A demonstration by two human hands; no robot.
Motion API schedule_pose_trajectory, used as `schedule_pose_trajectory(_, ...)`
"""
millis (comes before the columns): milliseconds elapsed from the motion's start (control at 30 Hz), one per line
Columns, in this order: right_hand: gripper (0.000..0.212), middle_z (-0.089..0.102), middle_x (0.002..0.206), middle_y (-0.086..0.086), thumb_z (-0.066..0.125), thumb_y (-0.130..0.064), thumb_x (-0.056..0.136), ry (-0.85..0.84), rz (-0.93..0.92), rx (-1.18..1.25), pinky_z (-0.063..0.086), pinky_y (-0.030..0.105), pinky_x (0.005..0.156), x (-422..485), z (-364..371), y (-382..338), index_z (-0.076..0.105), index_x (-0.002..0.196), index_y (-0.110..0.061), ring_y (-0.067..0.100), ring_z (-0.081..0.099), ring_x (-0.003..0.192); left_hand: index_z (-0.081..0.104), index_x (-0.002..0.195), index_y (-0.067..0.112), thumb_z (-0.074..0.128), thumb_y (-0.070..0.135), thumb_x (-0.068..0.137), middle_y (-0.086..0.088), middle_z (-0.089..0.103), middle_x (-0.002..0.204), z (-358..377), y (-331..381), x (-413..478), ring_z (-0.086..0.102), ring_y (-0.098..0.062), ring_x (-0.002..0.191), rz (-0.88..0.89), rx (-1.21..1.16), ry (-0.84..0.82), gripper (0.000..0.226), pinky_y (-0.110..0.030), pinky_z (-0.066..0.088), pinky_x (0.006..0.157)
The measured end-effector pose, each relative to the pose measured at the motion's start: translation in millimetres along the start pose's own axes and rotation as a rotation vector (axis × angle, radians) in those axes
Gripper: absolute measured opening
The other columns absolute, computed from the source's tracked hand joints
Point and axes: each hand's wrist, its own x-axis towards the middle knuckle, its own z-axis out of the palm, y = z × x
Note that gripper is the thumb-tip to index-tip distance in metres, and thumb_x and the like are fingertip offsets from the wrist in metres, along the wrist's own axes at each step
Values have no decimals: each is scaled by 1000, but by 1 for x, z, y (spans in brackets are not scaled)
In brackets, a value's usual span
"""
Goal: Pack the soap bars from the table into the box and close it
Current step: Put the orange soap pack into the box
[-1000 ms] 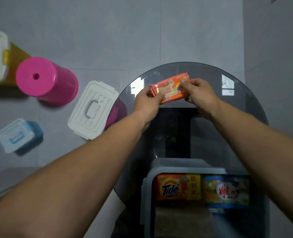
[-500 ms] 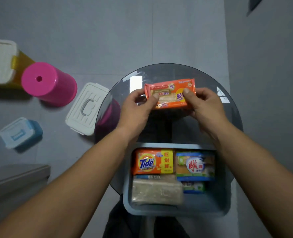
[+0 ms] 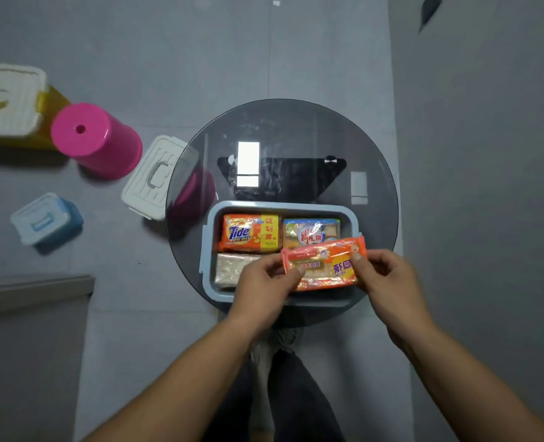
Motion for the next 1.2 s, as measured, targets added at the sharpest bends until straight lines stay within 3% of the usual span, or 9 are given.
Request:
schedule_pose_trajectory(100,22,75,95,-2,66,-34,93,18,-5,-25,59,32,77,-7,-1,16,71,104,-15,13,72,90,74,114,20,73,21,91,12,79,97,7,-11,0,75,-3,88,-49,29,-7,23,-16,57,73)
schedule_pose_trajectory(200,23,73,98,-3,63,-32,95,37,-11,-48,51,22,70,-8,4,27,70,108,-14,10,69,91,74,116,19,75,27,89,6,78,105,6,-12,8,74,-11,97,-61,144,-5,29,-35,59,90)
schedule_pose_trajectory(267,27,71,101,-3,59,-34,97,31,-3,-82,48,19,68,-6,6,30,68,112,-15,7,66,90,73,117,20,76,32,88,6,76,108,5,-7,12,71,-13,100,-64,220,-9,31,-40,57,94)
schedule_pose_trajectory(600,31,70,109,4,58,-32,98,46,7,-161,49,19,71,1,16,44,69,118,-11,15,66,99,72,119,20,76,32,87,5,74,111,3,-7,25,68,-15,102,-73,383,8,34,-41,56,94)
schedule_pose_trajectory(733,30,69,107,4,57,-32,98,36,-5,-258,44,14,66,5,16,47,71,113,-11,10,63,88,73,102,18,80,37,83,3,75,101,2,-3,35,70,-17,94,-92,481,11,27,-43,58,88)
schedule_pose_trajectory(900,21,68,109,9,67,-36,91,88,9,-321,56,28,75,15,20,58,71,99,-17,16,68,92,63,82,20,83,39,78,2,72,90,7,3,43,69,-18,86,-85,659,34,29,-38,57,79)
schedule_pose_trajectory(1033,27,64,94,9,75,-33,85,155,46,-301,59,41,75,17,20,59,57,88,-13,24,66,86,56,99,16,88,51,66,1,67,90,5,6,52,67,-21,85,-69,806,105,57,-37,53,70)
schedule_pose_trajectory(1100,31,64,91,9,77,-34,83,165,64,-277,59,42,76,17,20,58,56,90,-12,26,66,87,60,93,17,88,55,63,0,71,85,3,8,56,70,-22,81,-77,834,81,56,-40,58,74)
schedule_pose_trajectory(1200,46,61,104,7,81,-41,77,173,60,-258,59,40,80,21,21,56,52,104,-16,24,65,95,60,78,16,87,50,67,-4,77,78,-4,11,64,76,-24,72,-111,761,-5,45,-46,63,76)
